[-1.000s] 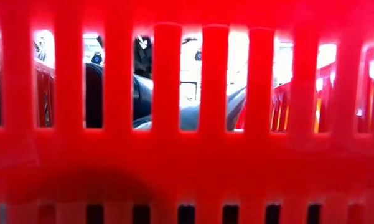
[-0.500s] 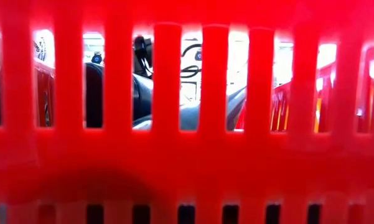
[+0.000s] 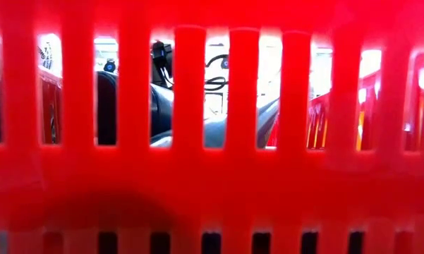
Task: Pick & Place Travel size toiletries
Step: Put the green shampoo into the green bin
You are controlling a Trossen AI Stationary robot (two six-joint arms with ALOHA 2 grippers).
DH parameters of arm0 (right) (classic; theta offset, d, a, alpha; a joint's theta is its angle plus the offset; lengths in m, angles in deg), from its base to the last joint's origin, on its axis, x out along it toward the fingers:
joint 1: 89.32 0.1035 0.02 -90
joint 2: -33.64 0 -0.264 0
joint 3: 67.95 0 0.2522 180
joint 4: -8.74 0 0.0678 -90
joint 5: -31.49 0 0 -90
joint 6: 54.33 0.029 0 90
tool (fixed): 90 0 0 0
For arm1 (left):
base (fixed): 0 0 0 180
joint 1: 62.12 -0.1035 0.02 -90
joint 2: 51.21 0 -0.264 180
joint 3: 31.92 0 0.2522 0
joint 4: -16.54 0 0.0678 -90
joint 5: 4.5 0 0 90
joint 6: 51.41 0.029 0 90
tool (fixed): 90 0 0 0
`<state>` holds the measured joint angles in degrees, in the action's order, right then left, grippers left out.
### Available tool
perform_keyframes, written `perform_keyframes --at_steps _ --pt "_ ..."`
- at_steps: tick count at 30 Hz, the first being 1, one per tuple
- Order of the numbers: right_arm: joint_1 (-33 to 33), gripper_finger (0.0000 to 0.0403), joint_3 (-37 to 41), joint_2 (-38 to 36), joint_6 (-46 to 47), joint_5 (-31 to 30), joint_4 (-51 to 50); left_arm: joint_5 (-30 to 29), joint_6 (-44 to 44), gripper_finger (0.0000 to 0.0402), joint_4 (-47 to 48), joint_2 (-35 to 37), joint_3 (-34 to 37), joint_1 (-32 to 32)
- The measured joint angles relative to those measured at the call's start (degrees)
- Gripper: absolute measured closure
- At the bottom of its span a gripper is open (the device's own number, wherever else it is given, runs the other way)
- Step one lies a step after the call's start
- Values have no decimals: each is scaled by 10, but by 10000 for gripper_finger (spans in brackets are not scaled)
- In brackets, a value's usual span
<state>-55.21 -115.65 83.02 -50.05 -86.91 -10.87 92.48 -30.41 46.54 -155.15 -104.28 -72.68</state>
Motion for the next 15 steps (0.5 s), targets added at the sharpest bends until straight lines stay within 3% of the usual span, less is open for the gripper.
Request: perform_keyframes --at_steps 8,15 --pt "0 401 0 0 0 0 0 1 -5 83 1 0 1 0" --pt "0 401 0 0 0 0 0 5 -6 148 4 -1 1 1"
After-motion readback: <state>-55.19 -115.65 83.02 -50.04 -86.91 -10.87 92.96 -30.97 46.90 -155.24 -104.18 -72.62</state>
